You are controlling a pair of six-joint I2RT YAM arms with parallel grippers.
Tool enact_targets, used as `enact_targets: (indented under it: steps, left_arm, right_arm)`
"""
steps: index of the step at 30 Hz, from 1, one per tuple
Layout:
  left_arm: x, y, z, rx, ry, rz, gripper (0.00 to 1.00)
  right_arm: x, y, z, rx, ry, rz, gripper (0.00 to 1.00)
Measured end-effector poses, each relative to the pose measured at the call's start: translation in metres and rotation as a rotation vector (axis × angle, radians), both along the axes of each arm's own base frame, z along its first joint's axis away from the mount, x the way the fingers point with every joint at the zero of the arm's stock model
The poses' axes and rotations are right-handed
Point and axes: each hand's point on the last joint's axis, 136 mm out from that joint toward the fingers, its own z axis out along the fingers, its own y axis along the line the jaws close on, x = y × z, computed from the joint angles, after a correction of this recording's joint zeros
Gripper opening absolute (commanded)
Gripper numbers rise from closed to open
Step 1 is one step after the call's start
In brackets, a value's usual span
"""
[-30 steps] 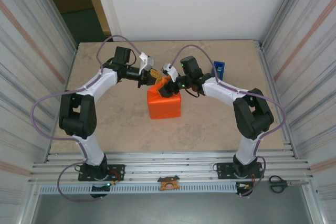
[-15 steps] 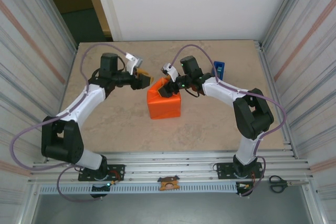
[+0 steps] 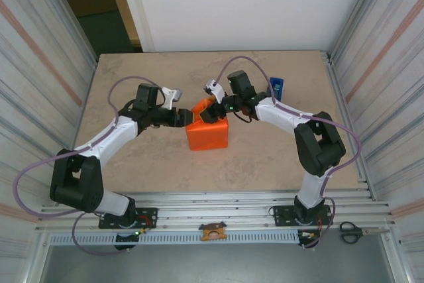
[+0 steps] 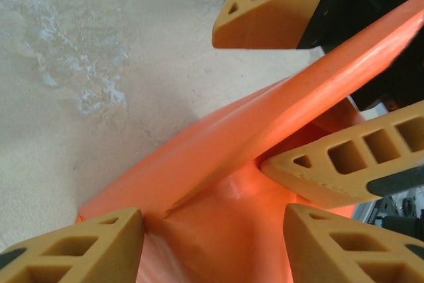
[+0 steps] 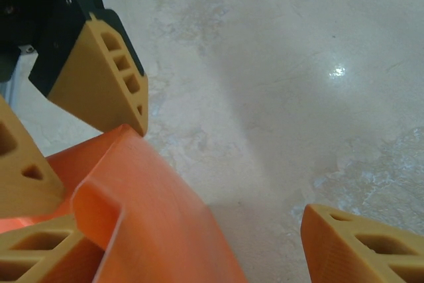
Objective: Wrap the gift box in paper
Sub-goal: Fold the seventh fold of the wrapping paper on the gift box, then fold the wrapping paper for the gift box.
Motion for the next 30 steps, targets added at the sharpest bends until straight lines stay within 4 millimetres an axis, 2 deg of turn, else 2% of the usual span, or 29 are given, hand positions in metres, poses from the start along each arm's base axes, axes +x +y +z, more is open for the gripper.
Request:
enact_targets:
  steps: [8, 18, 24, 25, 30]
  left_arm:
    - [-0.001, 0.0, -0.006, 0.016, 0.019, 0.01, 0.45]
    - [0.0, -0.001, -0.007, 0.024, 0.001, 0.001, 0.44]
    - [0.001, -0.001, -0.007, 0.026, -0.007, -0.004, 0.44]
    - [0.001, -0.001, -0.007, 0.025, -0.008, -0.005, 0.44]
    - [0.002, -0.002, -0.007, 0.026, -0.012, -0.008, 0.44]
  right_arm:
    - [0.0, -0.001, 0.001, 0.005, 0.006, 0.004, 0.7]
    - [-0.003, -0.002, 0.004, 0.022, 0.032, 0.021, 0.71]
    - [0.002, -0.005, 0.02, 0.088, 0.059, 0.025, 0.66]
    - [0.003, -0.005, 0.024, 0.101, 0.058, 0.029, 0.62]
    - [-0.003, -0.001, 0.039, 0.163, 0.078, 0.084, 0.58]
